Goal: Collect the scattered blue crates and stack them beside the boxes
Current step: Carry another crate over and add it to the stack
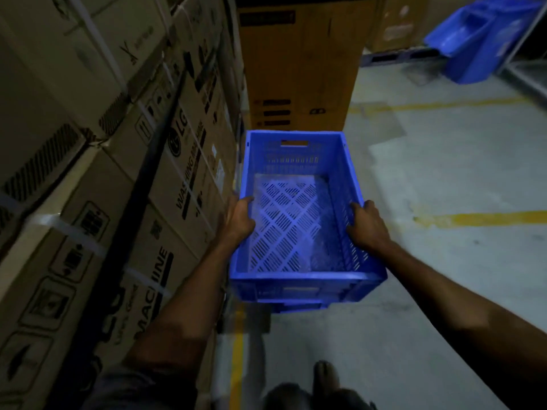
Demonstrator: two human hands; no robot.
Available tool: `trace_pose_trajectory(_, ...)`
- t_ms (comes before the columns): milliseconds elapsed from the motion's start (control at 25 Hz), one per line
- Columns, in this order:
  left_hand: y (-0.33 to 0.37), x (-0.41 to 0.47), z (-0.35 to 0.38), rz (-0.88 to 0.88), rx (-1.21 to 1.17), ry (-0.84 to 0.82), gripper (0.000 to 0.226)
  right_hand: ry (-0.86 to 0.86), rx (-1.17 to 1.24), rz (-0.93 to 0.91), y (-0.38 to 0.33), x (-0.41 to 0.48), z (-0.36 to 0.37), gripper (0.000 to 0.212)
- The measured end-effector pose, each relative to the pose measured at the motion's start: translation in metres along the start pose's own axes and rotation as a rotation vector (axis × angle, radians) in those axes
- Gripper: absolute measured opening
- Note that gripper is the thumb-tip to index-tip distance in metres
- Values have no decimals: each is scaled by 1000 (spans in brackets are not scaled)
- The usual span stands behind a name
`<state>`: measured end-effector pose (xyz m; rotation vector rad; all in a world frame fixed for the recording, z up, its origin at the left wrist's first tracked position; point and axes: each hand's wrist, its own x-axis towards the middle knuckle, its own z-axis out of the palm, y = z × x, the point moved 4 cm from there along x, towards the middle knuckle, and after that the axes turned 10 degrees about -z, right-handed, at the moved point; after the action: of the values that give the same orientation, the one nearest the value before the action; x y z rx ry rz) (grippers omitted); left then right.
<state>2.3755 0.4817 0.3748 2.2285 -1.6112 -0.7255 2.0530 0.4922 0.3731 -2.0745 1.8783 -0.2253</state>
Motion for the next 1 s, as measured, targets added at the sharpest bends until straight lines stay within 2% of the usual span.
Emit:
trace_pose_trajectory(160, -18, 58, 25, 37, 47, 6, 82, 23, -34, -8, 5, 37, 16, 56)
trace_pose_trajectory(280, -15, 75, 36, 32, 63, 7, 70, -4, -52, -18, 14, 63, 37, 58)
trace_pose_trajectory(480, -32, 115, 62, 57, 90, 2, 75, -37, -83, -48, 21, 107, 67, 51)
trace_pose_trajectory(680, -38, 125, 86, 6, -32, -3, 74, -50, -120, -67, 30, 134, 81, 57)
trace_pose_trajectory(1000, -36, 128, 117, 11, -58, -24, 74, -69, -143, -52, 50, 143, 92, 61)
